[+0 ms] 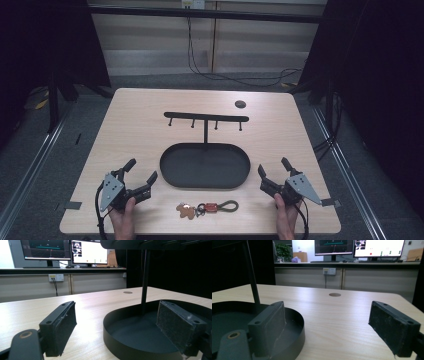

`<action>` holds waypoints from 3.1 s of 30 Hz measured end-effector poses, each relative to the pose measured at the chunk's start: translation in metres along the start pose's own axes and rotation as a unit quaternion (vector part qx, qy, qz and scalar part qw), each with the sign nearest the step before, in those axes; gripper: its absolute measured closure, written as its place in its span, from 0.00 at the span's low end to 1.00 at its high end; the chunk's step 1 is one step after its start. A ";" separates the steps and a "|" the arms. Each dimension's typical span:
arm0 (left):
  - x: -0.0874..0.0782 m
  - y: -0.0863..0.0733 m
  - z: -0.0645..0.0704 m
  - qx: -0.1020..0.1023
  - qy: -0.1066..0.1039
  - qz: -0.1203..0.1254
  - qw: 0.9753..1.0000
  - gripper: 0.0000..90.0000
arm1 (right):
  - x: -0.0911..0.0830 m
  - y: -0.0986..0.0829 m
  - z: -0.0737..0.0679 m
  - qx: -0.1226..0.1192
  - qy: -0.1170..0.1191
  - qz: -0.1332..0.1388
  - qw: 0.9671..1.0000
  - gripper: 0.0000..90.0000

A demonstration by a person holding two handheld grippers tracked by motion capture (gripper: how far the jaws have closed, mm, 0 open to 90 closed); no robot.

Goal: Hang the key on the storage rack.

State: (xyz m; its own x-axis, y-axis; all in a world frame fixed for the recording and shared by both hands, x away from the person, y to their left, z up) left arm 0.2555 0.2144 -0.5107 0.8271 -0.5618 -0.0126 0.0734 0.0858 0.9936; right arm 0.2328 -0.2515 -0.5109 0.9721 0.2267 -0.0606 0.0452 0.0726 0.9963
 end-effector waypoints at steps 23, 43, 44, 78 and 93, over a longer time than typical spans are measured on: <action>0.000 0.000 0.000 0.000 -0.001 0.000 1.000 0.18 | 0.006 0.003 -0.005 -0.016 0.032 -0.059 0.998 0.14; 0.000 0.000 0.000 0.001 -0.001 0.001 1.000 0.18 | 0.001 0.020 -0.021 -0.010 0.187 -0.153 0.970 0.36; 0.000 0.000 0.000 0.002 -0.001 0.000 1.000 0.18 | 0.001 0.021 -0.022 -0.007 0.191 -0.166 0.967 0.37; 0.000 0.000 0.000 0.000 -0.003 -0.001 1.000 0.18 | 0.020 0.063 -0.057 -0.073 0.346 -0.339 0.872 0.52; 0.000 0.000 0.000 0.000 -0.002 0.000 1.000 0.18 | 0.029 0.069 -0.064 -0.102 0.412 -0.401 0.812 0.78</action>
State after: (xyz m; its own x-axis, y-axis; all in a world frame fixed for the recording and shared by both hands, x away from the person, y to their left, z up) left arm 0.2554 0.2141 -0.5106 0.8244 -0.5659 -0.0127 0.0741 0.0857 0.9936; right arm 0.2496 -0.1779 -0.4476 0.1598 0.5941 -0.7884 0.4667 0.6582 0.5906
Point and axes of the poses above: each handheld gripper's, and its own axes: x roughly forward along the jaws, y roughly out of its top, z roughly to its right, the point moved 1 cm from there along x, roughly forward along the jaws, and after that the axes turned 6 degrees about -x, right-handed, at the moved point
